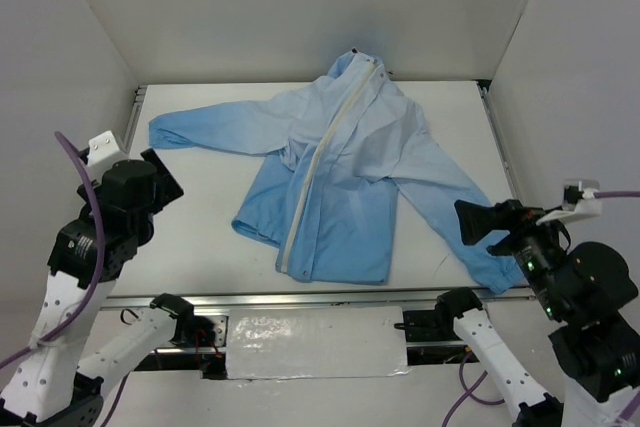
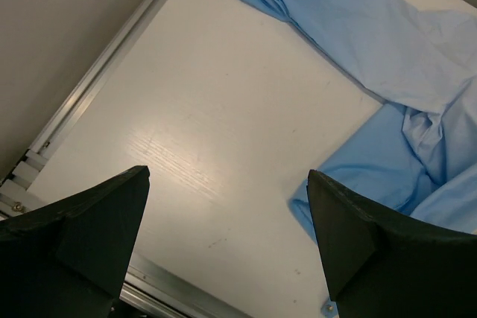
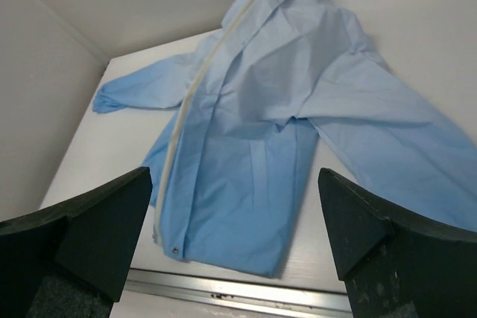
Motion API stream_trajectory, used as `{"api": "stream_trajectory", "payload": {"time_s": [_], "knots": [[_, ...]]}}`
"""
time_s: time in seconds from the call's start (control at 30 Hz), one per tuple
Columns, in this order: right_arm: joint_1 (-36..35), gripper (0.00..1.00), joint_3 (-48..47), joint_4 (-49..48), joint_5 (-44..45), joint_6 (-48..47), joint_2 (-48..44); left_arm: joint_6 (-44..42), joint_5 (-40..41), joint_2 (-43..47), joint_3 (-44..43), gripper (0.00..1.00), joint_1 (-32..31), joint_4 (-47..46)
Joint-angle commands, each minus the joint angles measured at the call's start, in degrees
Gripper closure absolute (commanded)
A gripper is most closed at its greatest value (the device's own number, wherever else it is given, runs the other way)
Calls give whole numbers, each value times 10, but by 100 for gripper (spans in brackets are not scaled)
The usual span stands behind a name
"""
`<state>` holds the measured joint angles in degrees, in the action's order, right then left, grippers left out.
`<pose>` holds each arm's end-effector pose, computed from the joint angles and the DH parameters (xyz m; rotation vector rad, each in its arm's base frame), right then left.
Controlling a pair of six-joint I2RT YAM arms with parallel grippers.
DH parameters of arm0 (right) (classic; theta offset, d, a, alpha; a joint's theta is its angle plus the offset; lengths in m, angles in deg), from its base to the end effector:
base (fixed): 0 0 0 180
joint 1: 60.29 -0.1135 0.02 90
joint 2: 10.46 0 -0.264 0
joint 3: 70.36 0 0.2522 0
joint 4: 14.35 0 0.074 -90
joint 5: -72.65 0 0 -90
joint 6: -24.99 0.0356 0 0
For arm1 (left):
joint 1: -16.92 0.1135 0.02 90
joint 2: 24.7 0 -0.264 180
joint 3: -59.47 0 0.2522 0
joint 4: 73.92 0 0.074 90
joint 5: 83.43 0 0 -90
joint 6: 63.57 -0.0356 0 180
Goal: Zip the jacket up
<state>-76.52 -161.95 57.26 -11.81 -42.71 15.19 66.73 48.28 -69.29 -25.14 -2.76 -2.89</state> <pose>-0.0051 -0.0051 0.4473 0.1630 1.6792 0.4266 0.1128 -0.0152 0.4092 -0.7517 1.8174 0.0908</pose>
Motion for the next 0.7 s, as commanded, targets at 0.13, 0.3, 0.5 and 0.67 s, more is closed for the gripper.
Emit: {"api": "stream_trajectory", "payload": {"time_s": [0.13, 0.3, 0.5, 0.67], "knots": [[-21, 0, -21, 105, 54, -17, -73, -19, 36, 117, 5, 1, 4, 89], [-25, 0, 17, 87, 49, -19, -97, -25, 37, 157, -17, 1, 4, 114], [-27, 0, 7, 90, 57, -17, -104, -26, 39, 167, -13, 1, 4, 112], [-32, 0, -2, 101, 66, -16, -101, -26, 37, 176, -9, 1, 4, 109]]}}
